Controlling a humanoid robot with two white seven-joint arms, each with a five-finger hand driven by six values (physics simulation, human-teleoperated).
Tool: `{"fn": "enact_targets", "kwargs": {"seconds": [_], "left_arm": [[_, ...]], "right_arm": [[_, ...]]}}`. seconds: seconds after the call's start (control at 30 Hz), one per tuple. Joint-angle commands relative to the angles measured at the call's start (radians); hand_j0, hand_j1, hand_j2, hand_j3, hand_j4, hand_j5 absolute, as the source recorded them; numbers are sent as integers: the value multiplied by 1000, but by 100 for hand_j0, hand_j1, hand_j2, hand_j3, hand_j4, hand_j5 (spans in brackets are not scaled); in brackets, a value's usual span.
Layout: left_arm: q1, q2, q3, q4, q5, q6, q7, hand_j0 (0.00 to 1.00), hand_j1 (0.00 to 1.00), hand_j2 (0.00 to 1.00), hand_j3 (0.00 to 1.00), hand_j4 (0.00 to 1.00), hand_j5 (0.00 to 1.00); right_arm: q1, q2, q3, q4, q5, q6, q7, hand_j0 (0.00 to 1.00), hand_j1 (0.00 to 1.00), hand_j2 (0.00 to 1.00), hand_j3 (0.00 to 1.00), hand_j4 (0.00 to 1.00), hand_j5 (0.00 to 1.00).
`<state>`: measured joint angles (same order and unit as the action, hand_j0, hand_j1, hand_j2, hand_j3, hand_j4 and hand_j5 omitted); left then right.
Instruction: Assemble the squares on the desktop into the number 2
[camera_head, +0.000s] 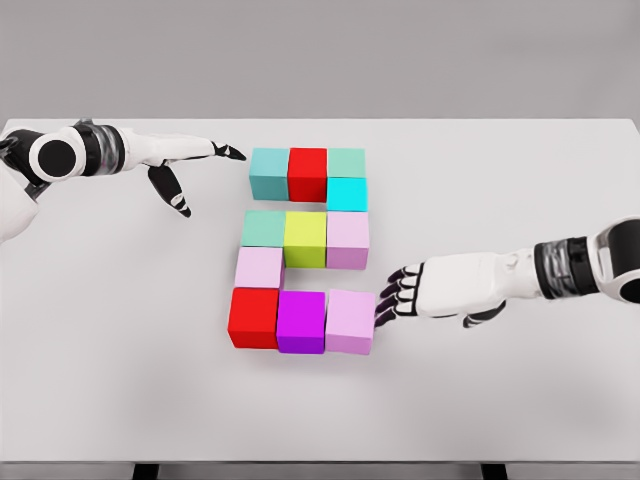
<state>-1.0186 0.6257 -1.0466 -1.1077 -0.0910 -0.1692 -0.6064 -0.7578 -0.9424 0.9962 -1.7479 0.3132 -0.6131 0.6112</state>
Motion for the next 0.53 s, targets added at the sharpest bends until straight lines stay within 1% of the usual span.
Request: {"fn": "enact_targets", "kwargs": {"seconds": [0.0,0.07,0.1,0.13,0.17,0.2,0.23,0.5], "left_arm": [[0,2,2,2,0,2,0,100,100,100,100,100,100],[0,12,2,3,-1,2,0,100,100,100,100,100,100],[0,16,2,2,-1,2,0,100,100,100,100,100,100],[0,16,2,3,-1,2,0,100,100,100,100,100,100],[0,17,3,3,-1,4,0,100,100,100,100,100,100],[0,19,5,3,-1,4,2,100,100,100,100,100,100],[0,31,3,11,0,2,4,100,100,100,100,100,100],[0,34,3,14,-1,7,7,100,100,100,100,100,100]], "right_arm": [[-2,-6,-5,10,-5,2,0,100,100,100,100,100,100],[-5,-15,-10,33,-5,2,0,100,100,100,100,100,100],[-5,-18,-16,53,-6,2,0,100,100,100,100,100,100],[-5,-24,-40,85,-20,2,0,100,100,100,100,100,100],[-3,-24,-131,239,-142,2,0,100,100,100,100,100,100],[-3,-24,-130,277,-189,2,0,100,100,100,100,100,100],[-5,-24,-131,291,-197,2,0,100,100,100,100,100,100],[-5,-24,-130,289,-197,2,0,100,100,100,100,100,100]]}}
